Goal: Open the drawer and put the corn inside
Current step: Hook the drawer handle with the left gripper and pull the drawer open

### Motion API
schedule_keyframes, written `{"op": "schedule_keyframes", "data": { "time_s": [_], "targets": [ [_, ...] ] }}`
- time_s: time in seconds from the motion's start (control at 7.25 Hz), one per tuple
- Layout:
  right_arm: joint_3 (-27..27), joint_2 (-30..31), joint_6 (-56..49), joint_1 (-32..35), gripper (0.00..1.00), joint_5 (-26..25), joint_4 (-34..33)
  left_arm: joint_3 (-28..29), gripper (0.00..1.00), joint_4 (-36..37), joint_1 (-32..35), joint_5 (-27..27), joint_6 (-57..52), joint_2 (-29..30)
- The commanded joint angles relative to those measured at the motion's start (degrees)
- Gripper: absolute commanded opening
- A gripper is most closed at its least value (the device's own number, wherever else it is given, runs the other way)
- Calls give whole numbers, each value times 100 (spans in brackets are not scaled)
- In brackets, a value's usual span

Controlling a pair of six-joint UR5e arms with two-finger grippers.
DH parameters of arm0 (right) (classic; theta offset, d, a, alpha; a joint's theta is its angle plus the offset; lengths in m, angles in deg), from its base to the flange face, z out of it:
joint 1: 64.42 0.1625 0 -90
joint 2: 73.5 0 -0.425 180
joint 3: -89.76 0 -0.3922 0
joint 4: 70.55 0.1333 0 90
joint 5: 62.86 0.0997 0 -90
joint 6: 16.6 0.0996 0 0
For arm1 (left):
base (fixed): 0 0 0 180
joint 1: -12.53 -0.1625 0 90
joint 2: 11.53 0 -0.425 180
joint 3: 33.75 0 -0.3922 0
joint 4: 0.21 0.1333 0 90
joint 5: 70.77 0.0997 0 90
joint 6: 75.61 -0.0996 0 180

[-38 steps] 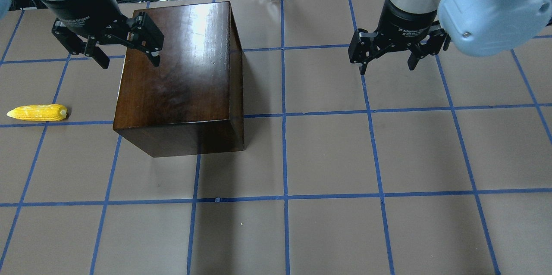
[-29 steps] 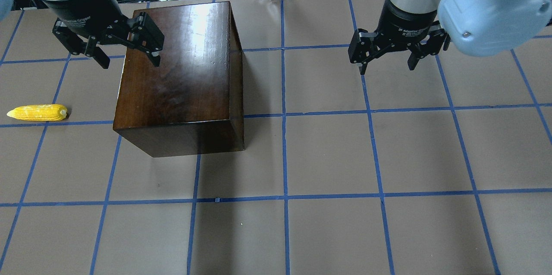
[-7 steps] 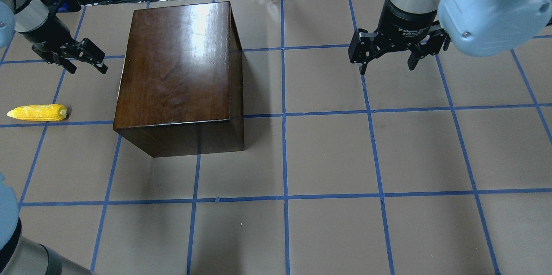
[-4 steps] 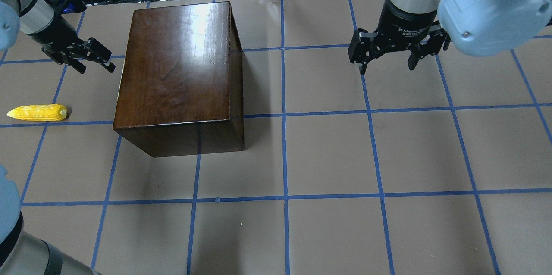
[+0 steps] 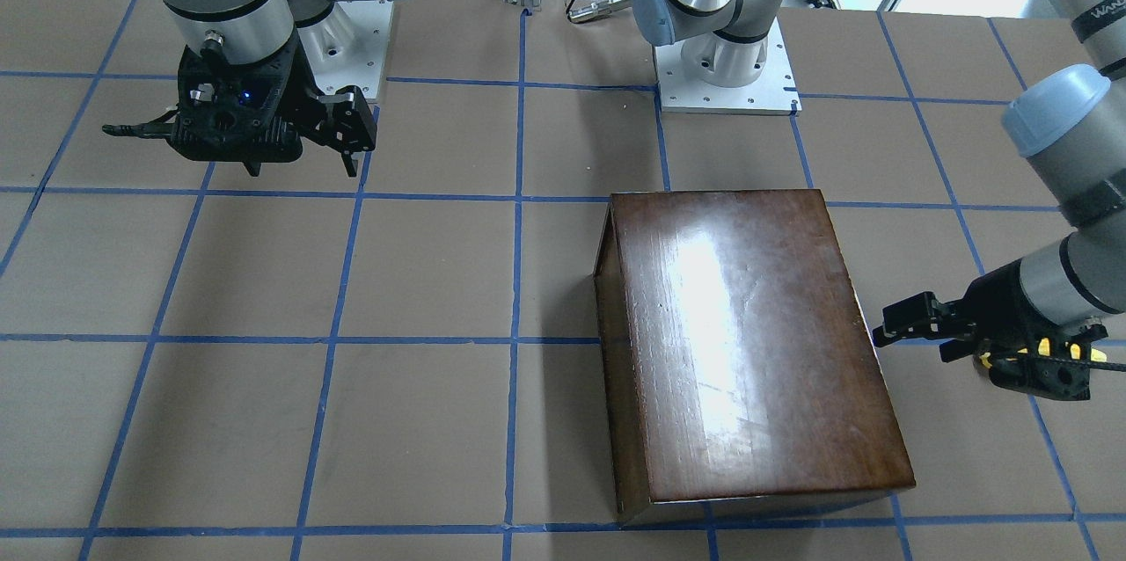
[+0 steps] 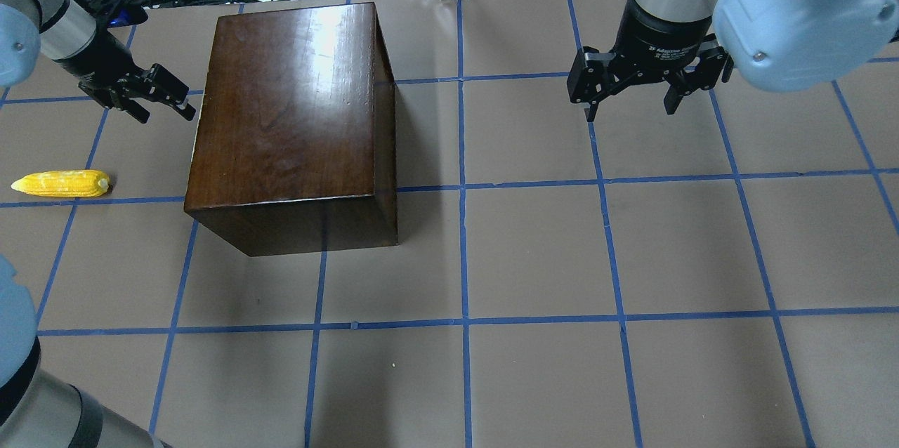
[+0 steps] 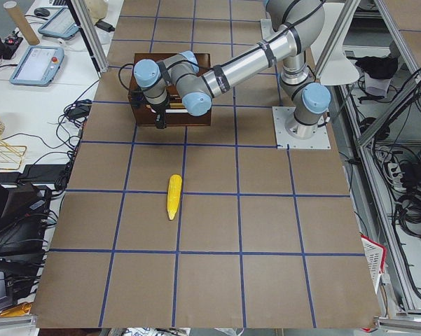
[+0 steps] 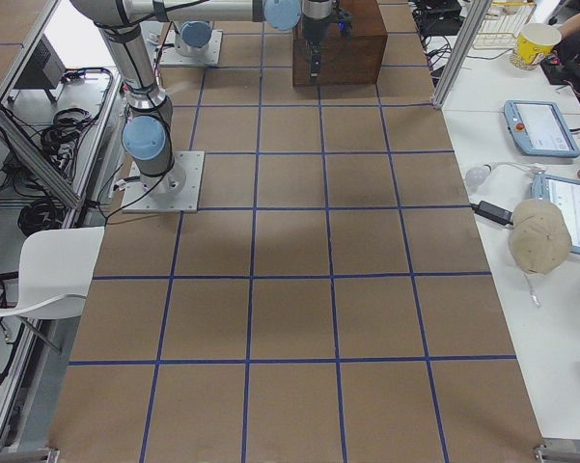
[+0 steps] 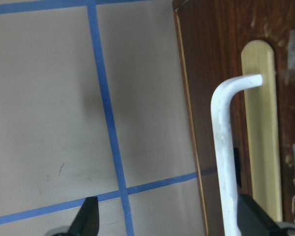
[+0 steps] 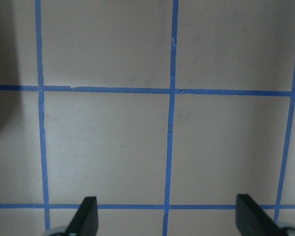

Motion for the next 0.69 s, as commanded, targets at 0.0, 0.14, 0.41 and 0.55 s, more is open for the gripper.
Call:
{"op": "schedule_keyframes", "data": {
  "time_s": [0.0, 0.14, 0.41, 0.55],
  "targets": [
    [0, 0, 0, 0, 100, 0, 0, -17, 100, -3, -2, -78, 32, 90],
    [0, 0, 0, 0, 100, 0, 0, -44, 100, -3, 7, -86, 50, 117],
    [0, 0, 0, 0, 100, 0, 0, -62, 100, 15, 7, -95, 68, 187],
    [0, 0, 0, 0, 100, 0, 0, -62, 100, 15, 7, -147, 68, 231]
  ]
}}
